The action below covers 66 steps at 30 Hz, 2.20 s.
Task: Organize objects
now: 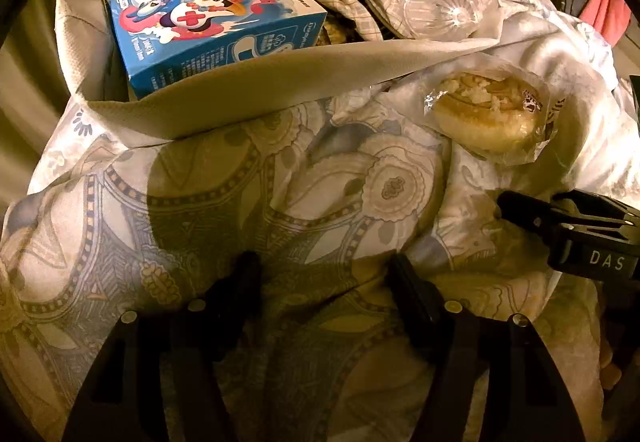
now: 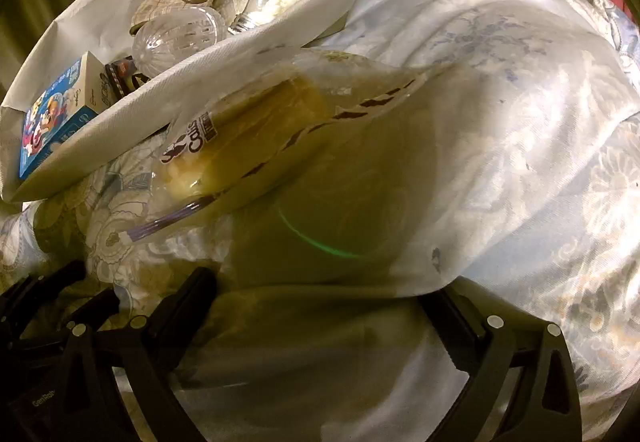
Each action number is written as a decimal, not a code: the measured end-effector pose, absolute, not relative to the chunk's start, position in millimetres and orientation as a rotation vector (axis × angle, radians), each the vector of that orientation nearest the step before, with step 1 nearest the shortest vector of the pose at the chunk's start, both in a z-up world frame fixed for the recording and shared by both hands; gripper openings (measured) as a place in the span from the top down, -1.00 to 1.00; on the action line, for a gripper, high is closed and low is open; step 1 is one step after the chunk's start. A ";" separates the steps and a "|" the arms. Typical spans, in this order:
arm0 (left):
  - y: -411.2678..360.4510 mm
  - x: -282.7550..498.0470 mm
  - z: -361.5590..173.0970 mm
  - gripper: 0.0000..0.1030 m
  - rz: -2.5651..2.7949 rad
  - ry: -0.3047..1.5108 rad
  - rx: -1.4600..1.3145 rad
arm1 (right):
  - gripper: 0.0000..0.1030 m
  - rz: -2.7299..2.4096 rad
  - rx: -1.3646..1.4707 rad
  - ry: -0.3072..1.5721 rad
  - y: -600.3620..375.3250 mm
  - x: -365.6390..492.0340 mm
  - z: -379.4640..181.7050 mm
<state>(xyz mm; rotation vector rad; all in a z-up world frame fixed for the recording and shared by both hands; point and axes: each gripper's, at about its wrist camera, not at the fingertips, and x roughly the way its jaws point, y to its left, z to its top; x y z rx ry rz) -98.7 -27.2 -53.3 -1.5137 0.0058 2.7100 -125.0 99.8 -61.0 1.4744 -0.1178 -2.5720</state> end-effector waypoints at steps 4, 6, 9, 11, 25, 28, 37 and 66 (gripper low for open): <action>-25.9 -100.8 -53.2 -0.28 2.712 0.002 -1.512 | -1.00 -2.573 1.475 -0.117 99.6 -124.6 -60.8; -24.9 -101.6 -53.0 -0.28 2.714 0.004 -1.511 | -1.00 -2.574 1.475 -0.116 100.2 -123.0 -60.2; -21.2 -102.9 -52.4 -0.30 2.724 0.031 -1.511 | -1.00 -2.574 1.475 -0.115 99.7 -122.9 -60.1; -16.3 -103.7 -52.1 -0.32 2.739 0.074 -1.514 | -1.00 -2.577 1.477 -0.109 100.0 -122.3 -60.0; 72.6 -104.2 -62.5 -0.67 2.893 1.086 -1.419 | -1.00 -2.602 1.485 -0.023 104.8 -107.3 -55.7; 85.8 -101.8 -64.4 -0.67 2.906 1.235 -1.352 | -1.00 -2.592 1.486 -0.057 112.5 -104.4 -55.6; 71.4 -101.6 -69.9 -0.67 2.892 1.184 -1.384 | -1.00 -2.599 1.497 -0.031 123.6 -94.3 -49.9; 4.1 -121.2 -61.2 -0.74 2.789 0.371 -1.567 | -1.00 -2.586 1.491 -0.065 163.6 -65.0 -29.9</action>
